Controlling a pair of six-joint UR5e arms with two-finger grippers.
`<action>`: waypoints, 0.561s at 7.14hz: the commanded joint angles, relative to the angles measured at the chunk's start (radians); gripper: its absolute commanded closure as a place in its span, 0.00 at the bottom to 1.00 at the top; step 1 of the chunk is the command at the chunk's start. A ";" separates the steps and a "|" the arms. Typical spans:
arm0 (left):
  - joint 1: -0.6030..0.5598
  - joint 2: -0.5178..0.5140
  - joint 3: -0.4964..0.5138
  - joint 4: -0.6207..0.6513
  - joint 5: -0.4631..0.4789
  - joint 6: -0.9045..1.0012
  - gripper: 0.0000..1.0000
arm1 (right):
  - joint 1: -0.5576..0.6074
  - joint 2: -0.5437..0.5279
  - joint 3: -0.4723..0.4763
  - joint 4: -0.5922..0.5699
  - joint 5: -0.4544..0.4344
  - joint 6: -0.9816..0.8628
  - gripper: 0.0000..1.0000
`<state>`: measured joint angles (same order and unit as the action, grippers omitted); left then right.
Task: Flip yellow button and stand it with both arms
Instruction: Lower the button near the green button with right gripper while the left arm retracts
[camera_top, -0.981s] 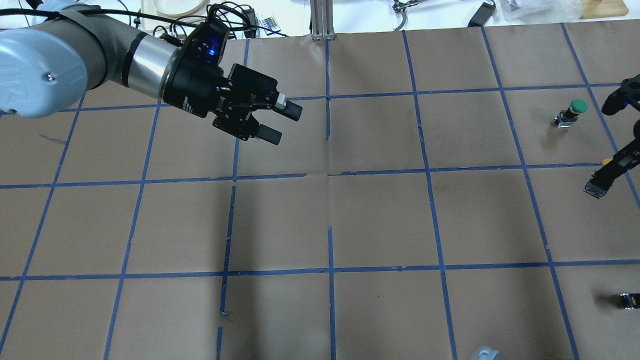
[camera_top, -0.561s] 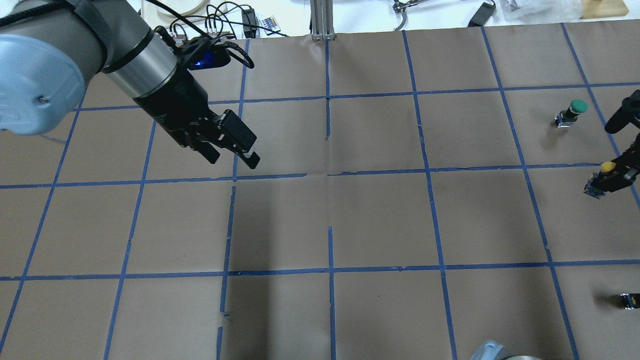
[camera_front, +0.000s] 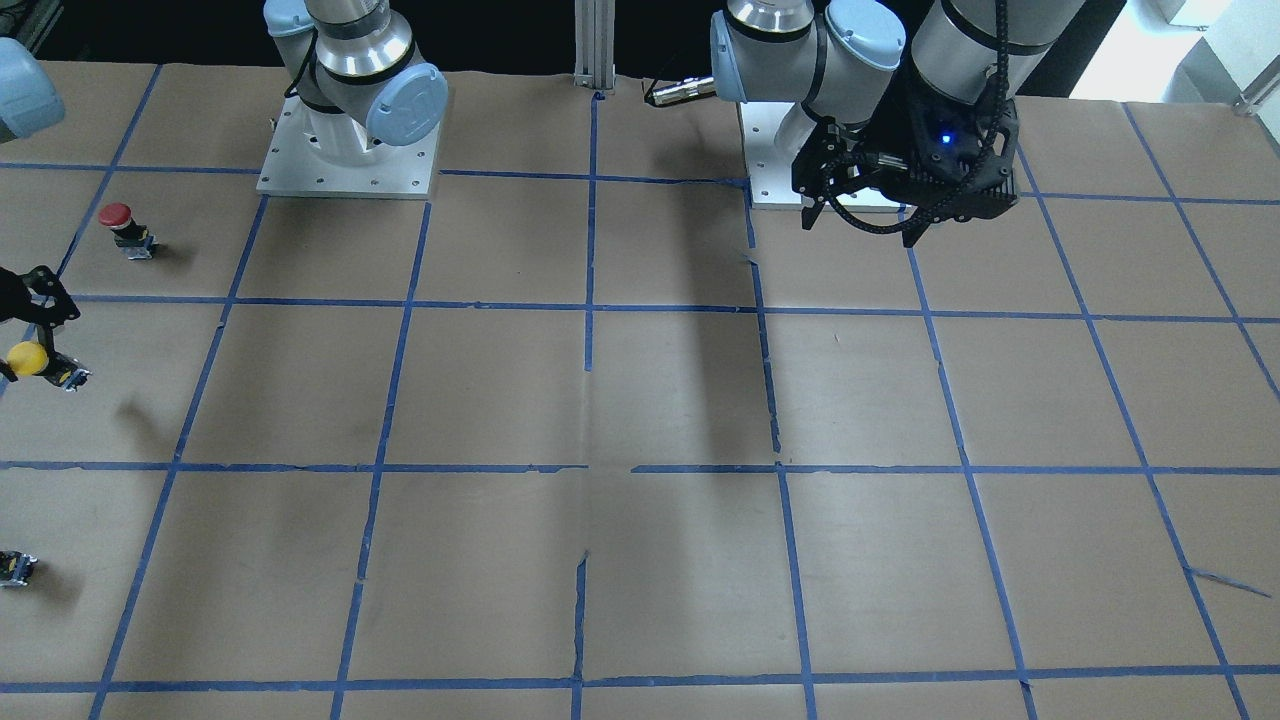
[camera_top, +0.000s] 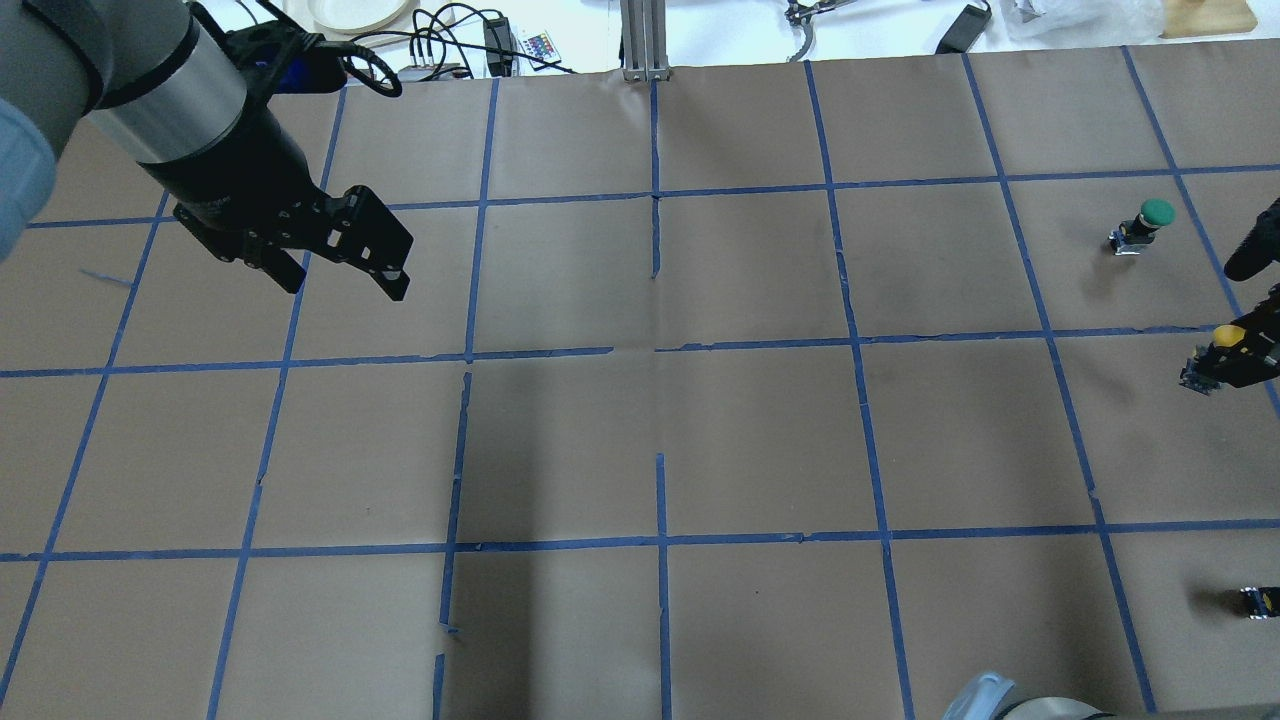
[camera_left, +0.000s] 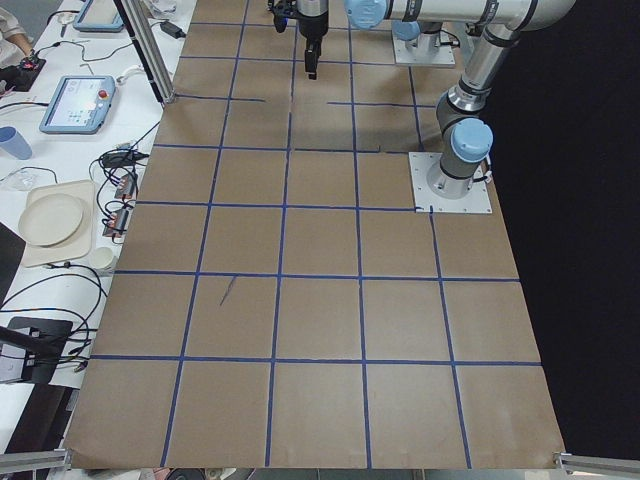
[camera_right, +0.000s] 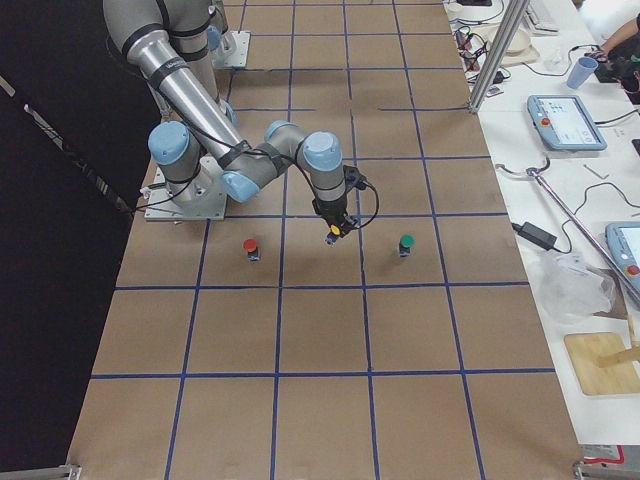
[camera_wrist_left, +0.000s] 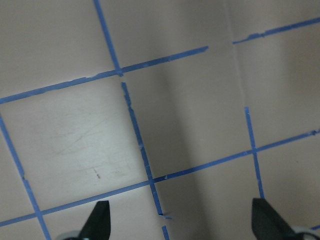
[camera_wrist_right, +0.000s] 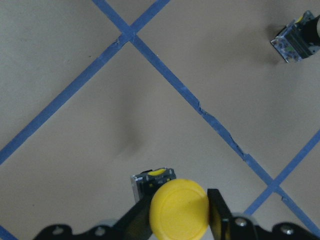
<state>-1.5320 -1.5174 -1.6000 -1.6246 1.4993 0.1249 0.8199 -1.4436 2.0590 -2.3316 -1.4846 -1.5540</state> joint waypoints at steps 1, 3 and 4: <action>0.001 -0.020 -0.011 0.088 0.019 -0.095 0.01 | -0.007 0.015 0.018 -0.028 0.016 -0.055 0.95; -0.002 -0.001 0.005 0.039 0.021 -0.106 0.01 | -0.025 0.014 0.071 -0.108 0.073 -0.188 0.95; 0.000 0.008 -0.012 0.034 0.044 -0.097 0.00 | -0.057 0.014 0.091 -0.112 0.081 -0.210 0.95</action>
<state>-1.5328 -1.5208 -1.6019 -1.5740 1.5247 0.0246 0.7915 -1.4297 2.1236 -2.4219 -1.4161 -1.7286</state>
